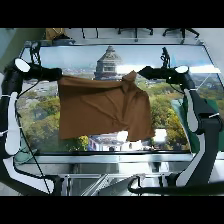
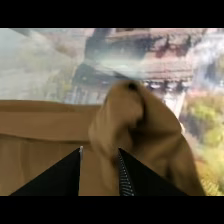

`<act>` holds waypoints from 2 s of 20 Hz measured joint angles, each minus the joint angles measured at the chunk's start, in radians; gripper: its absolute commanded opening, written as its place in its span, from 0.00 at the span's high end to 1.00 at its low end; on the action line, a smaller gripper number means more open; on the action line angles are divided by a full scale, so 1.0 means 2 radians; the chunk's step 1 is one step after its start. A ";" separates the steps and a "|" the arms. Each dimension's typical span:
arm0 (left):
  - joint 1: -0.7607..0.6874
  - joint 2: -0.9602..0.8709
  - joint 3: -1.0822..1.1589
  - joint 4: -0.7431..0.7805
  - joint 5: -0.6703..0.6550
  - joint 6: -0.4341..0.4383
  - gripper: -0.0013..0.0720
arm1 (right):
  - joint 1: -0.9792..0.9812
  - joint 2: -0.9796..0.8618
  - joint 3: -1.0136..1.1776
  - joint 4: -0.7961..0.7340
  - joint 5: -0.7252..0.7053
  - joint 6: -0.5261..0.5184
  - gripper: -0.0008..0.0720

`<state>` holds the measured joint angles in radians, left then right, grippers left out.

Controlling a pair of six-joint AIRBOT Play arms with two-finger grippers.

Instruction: Fold the shirts.

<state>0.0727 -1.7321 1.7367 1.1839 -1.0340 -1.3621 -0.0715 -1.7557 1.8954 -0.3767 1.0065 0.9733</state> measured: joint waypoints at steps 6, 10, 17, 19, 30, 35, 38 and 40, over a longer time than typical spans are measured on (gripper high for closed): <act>0.041 -0.026 0.071 -0.003 -0.158 -0.009 0.28 | -0.063 0.017 0.002 0.002 0.119 0.003 0.62; 0.065 0.019 -0.004 -0.003 -0.241 -0.018 0.36 | -0.104 0.045 -0.016 -0.049 0.212 0.026 0.62; 0.103 0.167 -0.339 0.001 -0.199 0.000 0.36 | -0.157 0.079 -0.106 -0.078 0.287 0.033 0.62; 0.120 0.191 -0.406 0.001 -0.164 0.005 0.36 | -0.168 0.084 -0.120 -0.079 0.298 0.033 0.62; 0.150 0.118 -0.466 -0.159 -0.077 0.105 0.83 | -0.181 0.098 -0.135 -0.083 0.318 0.027 0.62; 0.151 0.081 -0.406 -0.176 -0.102 0.123 0.97 | -0.181 0.101 -0.154 -0.099 0.321 0.030 0.64; 0.154 0.075 -0.369 -0.142 -0.115 0.110 0.97 | -0.181 0.115 -0.206 -0.106 0.318 0.031 0.64; 0.157 0.074 -0.350 -0.122 -0.119 0.102 0.97 | -0.176 0.132 -0.262 -0.112 0.299 0.024 0.64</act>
<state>0.3870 -1.5845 1.0359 0.9398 -1.2716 -1.1576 -0.4244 -1.4914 1.3708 -0.6003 1.6054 1.0214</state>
